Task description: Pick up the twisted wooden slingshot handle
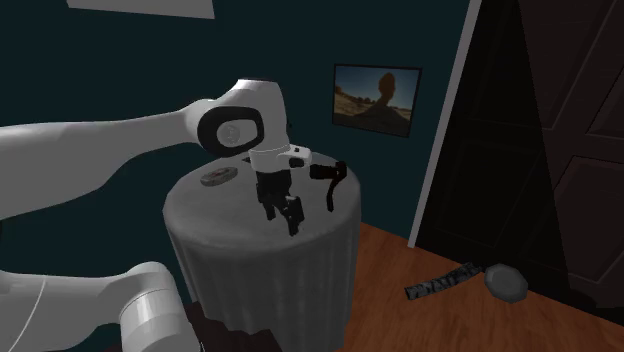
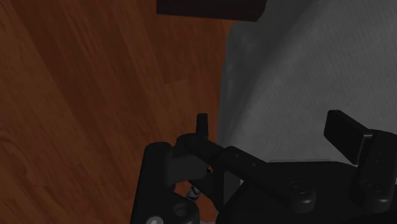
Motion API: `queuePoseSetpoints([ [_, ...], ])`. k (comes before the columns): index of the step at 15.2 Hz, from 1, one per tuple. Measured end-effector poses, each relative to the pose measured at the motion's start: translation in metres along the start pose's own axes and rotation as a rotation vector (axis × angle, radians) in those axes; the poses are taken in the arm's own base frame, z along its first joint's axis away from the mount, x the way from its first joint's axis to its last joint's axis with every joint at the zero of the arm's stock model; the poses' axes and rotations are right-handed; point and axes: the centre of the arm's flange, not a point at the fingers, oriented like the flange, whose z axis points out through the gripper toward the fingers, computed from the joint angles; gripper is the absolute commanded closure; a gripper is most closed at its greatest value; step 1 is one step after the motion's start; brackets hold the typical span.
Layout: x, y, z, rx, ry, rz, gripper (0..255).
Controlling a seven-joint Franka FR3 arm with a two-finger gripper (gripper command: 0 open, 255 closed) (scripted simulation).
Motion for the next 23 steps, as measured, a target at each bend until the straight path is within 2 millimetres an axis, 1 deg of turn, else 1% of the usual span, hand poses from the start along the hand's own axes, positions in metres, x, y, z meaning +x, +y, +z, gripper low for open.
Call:
queuePoseSetpoints([
  [1,0.000,0.000,0.000,0.000,0.000,0.000,0],
  [2,0.007,-0.001,0.000,0.003,0.002,-0.006,0],
  [5,0.036,-0.006,0.004,0.019,0.008,-0.039,0],
  [6,0.049,-0.004,0.003,0.025,0.011,-0.051,0],
  [8,0.073,-0.013,0.006,0.037,0.016,-0.077,0],
  [9,0.087,-0.012,0.008,0.043,0.019,-0.089,0],
  [10,0.100,-0.015,0.011,0.050,0.021,-0.102,0],
  [13,0.137,-0.022,0.006,0.069,0.029,-0.141,0],
  [17,0.187,-0.033,0.011,0.093,0.040,-0.192,0],
  [19,0.212,-0.040,0.012,0.106,0.045,-0.218,0],
  [21,0.234,-0.046,0.011,0.118,0.051,-0.243,0],
  [23,0.256,-0.058,0.013,0.131,0.056,-0.269,0],
])
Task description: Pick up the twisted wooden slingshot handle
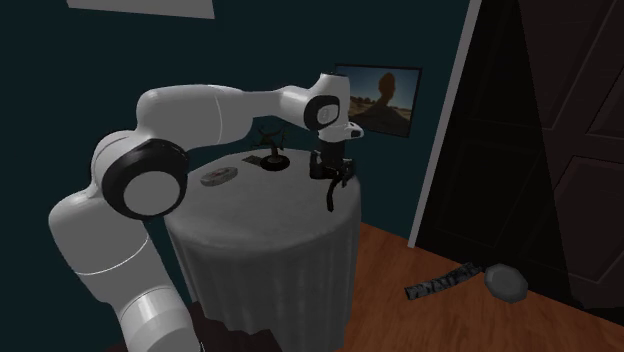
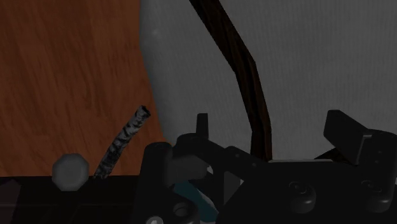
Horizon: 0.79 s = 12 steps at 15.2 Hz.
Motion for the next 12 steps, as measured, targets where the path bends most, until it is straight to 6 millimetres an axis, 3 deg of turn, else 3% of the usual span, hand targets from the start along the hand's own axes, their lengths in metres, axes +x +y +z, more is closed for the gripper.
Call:
queuePoseSetpoints([
  [3,0.026,-0.004,0.006,0.012,0.005,-0.025,0],
  [10,0.027,-0.002,0.039,0.014,0.006,-0.029,0],
  [11,0.027,-0.002,0.042,0.014,0.006,-0.029,255],
  [12,0.026,-0.002,0.042,0.014,0.007,-0.028,255],
])
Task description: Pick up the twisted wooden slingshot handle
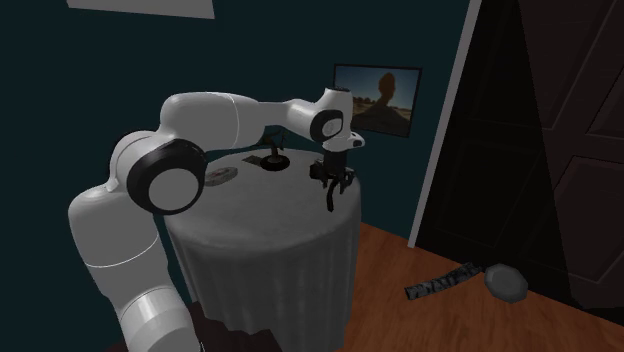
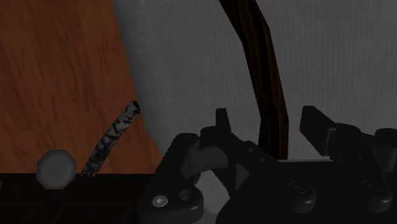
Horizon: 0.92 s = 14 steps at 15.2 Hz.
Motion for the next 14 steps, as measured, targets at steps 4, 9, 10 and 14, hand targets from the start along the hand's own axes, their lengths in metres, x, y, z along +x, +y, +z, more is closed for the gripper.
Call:
queuePoseSetpoints([
  [4,0.000,0.003,-0.004,-0.005,0.006,0.005,255],
  [9,0.000,0.000,-0.004,-0.003,0.007,0.003,255],
  [10,0.000,0.000,-0.004,-0.002,0.004,0.002,255],
  [14,0.004,-0.001,-0.020,0.000,0.000,0.000,255],
])
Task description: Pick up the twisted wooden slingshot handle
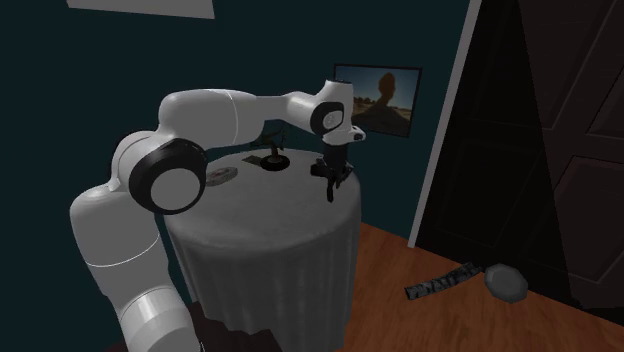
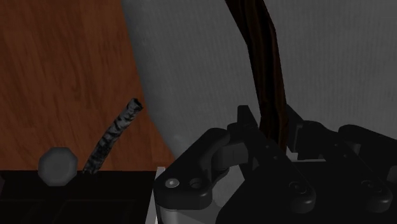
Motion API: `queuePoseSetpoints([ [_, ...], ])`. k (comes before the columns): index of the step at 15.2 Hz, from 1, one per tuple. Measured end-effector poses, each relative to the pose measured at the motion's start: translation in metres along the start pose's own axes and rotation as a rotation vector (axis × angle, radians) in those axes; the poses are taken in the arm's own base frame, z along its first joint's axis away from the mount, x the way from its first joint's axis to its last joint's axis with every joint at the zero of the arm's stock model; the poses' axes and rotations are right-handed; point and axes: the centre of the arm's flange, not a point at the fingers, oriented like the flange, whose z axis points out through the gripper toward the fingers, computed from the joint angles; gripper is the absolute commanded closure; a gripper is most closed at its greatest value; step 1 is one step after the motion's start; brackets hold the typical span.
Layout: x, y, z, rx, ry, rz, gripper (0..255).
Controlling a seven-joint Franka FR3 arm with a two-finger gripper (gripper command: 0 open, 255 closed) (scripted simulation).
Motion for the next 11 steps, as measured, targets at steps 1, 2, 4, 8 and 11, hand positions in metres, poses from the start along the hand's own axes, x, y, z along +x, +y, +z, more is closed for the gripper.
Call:
queuePoseSetpoints([
  [1,0.000,0.000,-0.005,0.000,0.000,0.000,255],
  [2,0.000,-0.001,-0.010,0.000,0.000,0.000,255],
  [4,0.001,0.000,-0.020,0.000,0.000,0.000,255],
  [8,0.002,-0.002,-0.042,0.000,0.000,0.000,255],
  [11,0.003,-0.002,-0.054,0.000,0.000,0.000,255],
])
